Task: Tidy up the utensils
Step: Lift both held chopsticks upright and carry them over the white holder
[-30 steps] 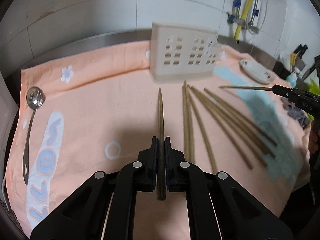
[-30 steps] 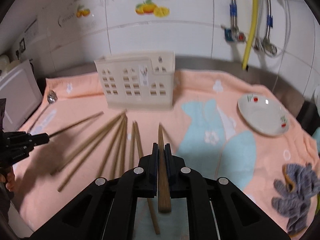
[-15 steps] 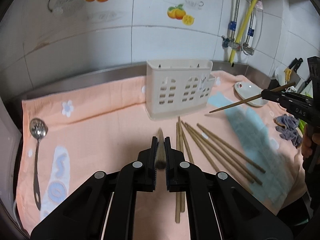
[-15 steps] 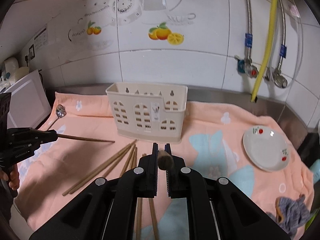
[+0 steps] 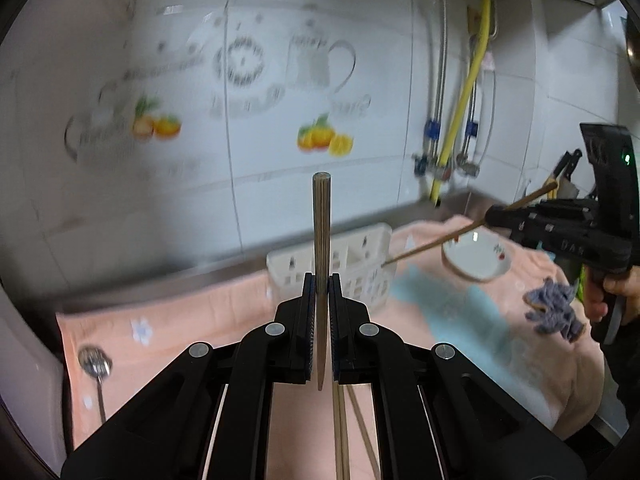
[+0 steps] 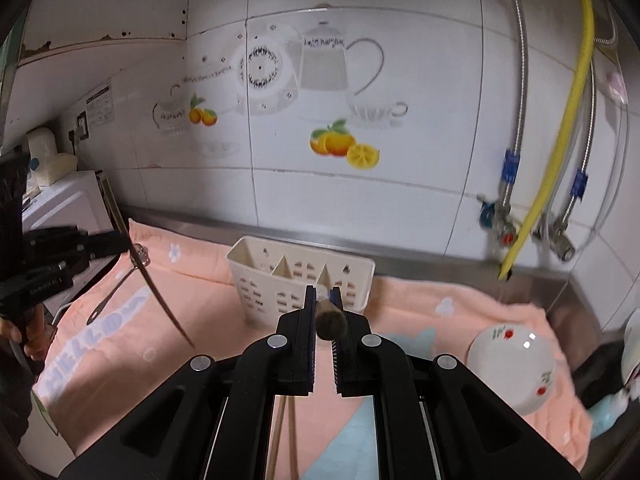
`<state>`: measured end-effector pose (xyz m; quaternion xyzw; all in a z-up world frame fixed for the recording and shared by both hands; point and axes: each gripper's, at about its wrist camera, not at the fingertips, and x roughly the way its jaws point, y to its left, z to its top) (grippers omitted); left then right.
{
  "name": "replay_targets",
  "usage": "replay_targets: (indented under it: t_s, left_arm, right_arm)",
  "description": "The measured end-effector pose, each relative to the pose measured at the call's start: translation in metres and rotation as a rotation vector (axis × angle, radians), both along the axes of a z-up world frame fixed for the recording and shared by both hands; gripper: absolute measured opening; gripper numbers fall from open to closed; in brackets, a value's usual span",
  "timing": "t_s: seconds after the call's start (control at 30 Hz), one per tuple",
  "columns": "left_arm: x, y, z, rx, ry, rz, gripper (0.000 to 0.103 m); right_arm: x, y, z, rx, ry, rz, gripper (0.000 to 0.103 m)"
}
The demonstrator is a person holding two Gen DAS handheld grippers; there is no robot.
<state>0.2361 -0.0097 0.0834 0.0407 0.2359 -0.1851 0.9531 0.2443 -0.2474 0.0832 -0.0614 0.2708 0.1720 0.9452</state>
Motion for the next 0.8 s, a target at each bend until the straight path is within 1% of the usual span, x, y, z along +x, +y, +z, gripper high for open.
replay_targets:
  t_s: [0.1,0.23,0.4,0.5,0.57,0.8]
  left_arm:
    - [0.009,-0.011,0.024,0.014,-0.054,0.0,0.005]
    - [0.024,-0.019,0.047,0.011,-0.098,0.003,0.005]
    - [0.05,-0.026,0.062,0.015,-0.129,0.034,0.005]
    - [0.068,-0.027,0.062,0.01,-0.12,0.058,0.005]
    - [0.079,-0.029,0.056,0.008,-0.105,0.068,0.005]
    - [0.106,-0.032,0.021,0.025,-0.012,0.076,0.005]
  right_arm:
    - [0.008,0.0,0.005,-0.015,0.002,-0.003,0.007]
    - [0.019,-0.003,0.01,-0.027,0.005,-0.014,0.007]
    - [0.033,-0.005,0.017,-0.03,0.001,-0.026,0.007]
    - [0.043,-0.006,0.016,-0.035,0.011,-0.033,0.007]
    - [0.051,-0.005,0.014,-0.035,0.025,-0.033,0.007]
    - [0.076,0.005,-0.007,-0.041,0.094,-0.015,0.007]
